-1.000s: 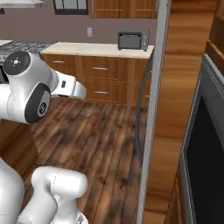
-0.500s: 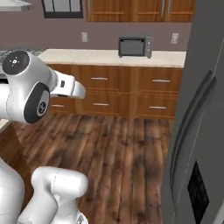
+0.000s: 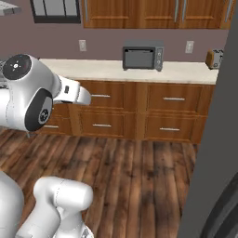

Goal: There is a tray on the dining counter. Grab the cup, mug, and pitcher and place them on the tray. The pitcher may be placed next to the tray if it cannot fit the tray.

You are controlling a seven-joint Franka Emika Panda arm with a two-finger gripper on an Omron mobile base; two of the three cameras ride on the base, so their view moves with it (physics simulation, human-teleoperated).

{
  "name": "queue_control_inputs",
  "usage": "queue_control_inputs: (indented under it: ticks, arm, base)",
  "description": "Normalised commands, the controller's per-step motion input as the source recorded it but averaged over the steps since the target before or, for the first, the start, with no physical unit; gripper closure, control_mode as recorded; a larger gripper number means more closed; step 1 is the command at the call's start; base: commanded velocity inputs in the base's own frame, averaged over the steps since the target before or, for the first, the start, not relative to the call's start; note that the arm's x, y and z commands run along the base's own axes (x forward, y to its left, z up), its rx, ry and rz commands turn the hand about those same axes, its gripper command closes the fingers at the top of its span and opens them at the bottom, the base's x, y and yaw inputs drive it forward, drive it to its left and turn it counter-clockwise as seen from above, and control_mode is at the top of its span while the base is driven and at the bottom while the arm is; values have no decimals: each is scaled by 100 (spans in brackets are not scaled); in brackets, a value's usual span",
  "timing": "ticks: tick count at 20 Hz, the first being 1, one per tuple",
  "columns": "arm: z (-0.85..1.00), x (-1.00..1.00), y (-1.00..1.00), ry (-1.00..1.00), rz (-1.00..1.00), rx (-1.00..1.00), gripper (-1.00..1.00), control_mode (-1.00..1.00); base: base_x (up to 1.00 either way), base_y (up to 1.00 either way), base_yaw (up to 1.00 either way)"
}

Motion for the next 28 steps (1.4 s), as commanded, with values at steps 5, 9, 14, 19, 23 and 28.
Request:
queue_control_inputs:
  ticks: [5,9,14,19,23,28]
  arm:
    - [0,0,0,0,0,0,-100,100]
    - [0,0,0,0,0,0,-100,100]
    - [0,0,0,0,0,0,-100,100]
    - [0,0,0,0,0,0,-100,100]
    - [0,0,0,0,0,0,-100,100]
    - [0,0,0,0,0,0,-100,100]
  base:
    - [100,-8,10]
    - [100,0,26]
    - [100,0,50]
    - [98,-1,73]
    - [96,0,74]
    - [95,0,75]
